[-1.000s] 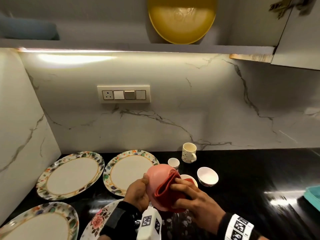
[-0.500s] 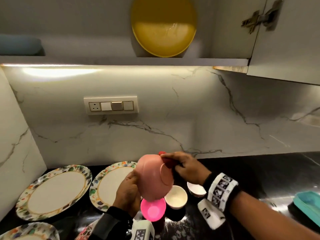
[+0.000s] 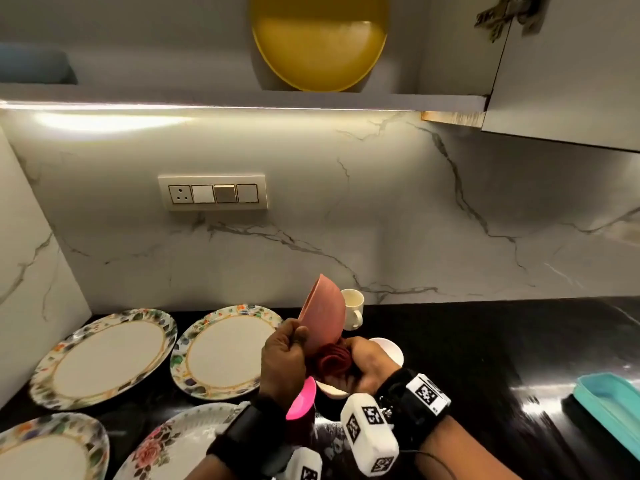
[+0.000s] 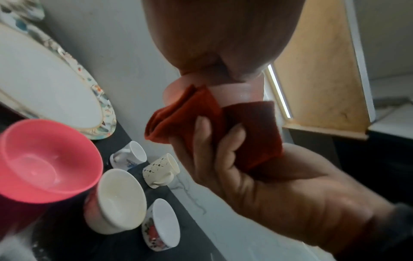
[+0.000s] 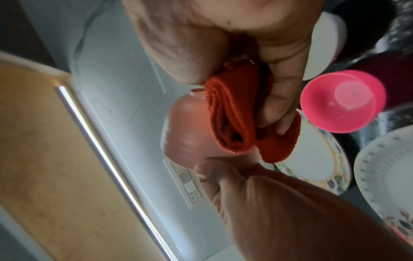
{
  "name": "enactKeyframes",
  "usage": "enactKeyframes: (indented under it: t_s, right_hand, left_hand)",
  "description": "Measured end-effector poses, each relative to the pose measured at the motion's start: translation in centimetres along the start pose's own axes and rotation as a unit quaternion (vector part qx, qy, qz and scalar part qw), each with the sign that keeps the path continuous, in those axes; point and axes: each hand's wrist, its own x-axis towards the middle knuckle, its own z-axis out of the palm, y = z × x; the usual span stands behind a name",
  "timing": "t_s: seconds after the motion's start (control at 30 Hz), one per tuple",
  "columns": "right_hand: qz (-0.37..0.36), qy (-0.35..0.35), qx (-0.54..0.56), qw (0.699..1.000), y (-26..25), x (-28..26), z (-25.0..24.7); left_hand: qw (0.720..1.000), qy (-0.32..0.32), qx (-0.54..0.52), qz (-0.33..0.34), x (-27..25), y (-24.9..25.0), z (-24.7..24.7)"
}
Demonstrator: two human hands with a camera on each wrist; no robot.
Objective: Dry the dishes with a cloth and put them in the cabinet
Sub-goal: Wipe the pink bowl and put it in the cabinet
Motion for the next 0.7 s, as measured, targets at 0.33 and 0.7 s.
enactKeyframes:
  t_s: [0.33,0.7]
  right_hand:
    - [0.026,-0.059,0.001,0.998,1.3,-3.0,-6.5]
    - [-0.169,0.092,-0.635,0.748,-0.6,-4.8,-15.7]
  left_hand:
    - [0.962,-0.108,0.212,0.137,-2.8,0.4,1.3]
    - [0.833,-0.226,0.427,0.269,-2.6,-1.6,0.3]
